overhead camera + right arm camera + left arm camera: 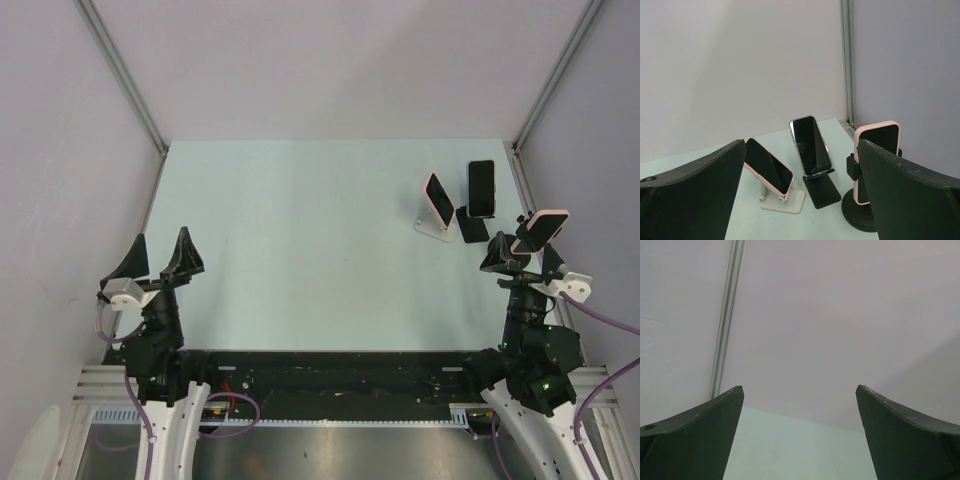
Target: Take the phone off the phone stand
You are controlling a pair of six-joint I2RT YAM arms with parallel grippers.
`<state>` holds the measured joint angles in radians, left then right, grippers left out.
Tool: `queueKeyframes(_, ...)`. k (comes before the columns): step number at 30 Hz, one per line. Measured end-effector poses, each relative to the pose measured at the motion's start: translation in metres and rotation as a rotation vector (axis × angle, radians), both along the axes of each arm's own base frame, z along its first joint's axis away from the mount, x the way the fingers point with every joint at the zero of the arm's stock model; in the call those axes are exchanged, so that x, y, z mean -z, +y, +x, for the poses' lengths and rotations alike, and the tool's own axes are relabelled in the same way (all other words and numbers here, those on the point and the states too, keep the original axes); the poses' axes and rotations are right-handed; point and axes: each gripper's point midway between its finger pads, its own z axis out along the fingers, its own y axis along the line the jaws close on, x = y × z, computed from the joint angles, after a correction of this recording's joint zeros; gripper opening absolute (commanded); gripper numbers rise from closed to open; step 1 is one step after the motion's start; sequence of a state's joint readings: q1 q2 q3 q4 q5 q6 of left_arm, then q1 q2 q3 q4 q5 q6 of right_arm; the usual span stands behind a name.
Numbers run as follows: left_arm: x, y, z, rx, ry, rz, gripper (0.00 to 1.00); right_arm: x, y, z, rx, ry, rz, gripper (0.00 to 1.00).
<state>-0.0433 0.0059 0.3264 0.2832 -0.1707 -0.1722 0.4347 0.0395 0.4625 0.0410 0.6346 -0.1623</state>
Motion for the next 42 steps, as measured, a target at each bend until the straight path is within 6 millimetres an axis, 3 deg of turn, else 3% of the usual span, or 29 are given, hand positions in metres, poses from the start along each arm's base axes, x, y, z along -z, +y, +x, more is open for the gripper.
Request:
queueKeyframes(6, 0.000, 0.000, 0.000, 0.000, 0.000, 0.000, 1.00, 0.001, 0.000, 0.000, -0.003, 0.001, 0.008, 1.00)
queueKeyframes(16, 0.002, 0.000, 0.001, -0.001, 0.010, -0.001, 1.00, -0.003, 0.024, 0.015, -0.116, 0.021, -0.029, 1.00)
queueKeyframes(23, 0.011, 0.000, 0.002, 0.004, 0.096, -0.007, 1.00, -0.008, 0.052, 0.056, -0.181, 0.216, -0.027, 1.00)
queueKeyframes(27, 0.020, -0.006, 0.003, 0.036, 0.152, -0.008, 1.00, -0.016, 0.068, 0.089, -0.197, 0.323, 0.009, 1.00)
queueKeyframes(31, 0.034, -0.017, 0.006, 0.089, 0.212, -0.009, 1.00, -0.012, 0.084, 0.122, -0.202, 0.412, 0.034, 1.00)
queueKeyframes(37, 0.048, -0.030, 0.008, 0.152, 0.273, 0.006, 1.00, 0.026, 0.107, 0.181, -0.173, 0.599, 0.012, 1.00)
queueKeyframes(42, 0.049, -0.036, 0.007, 0.177, 0.283, 0.011, 1.00, 0.084, 0.112, 0.213, -0.107, 0.764, -0.041, 0.99)
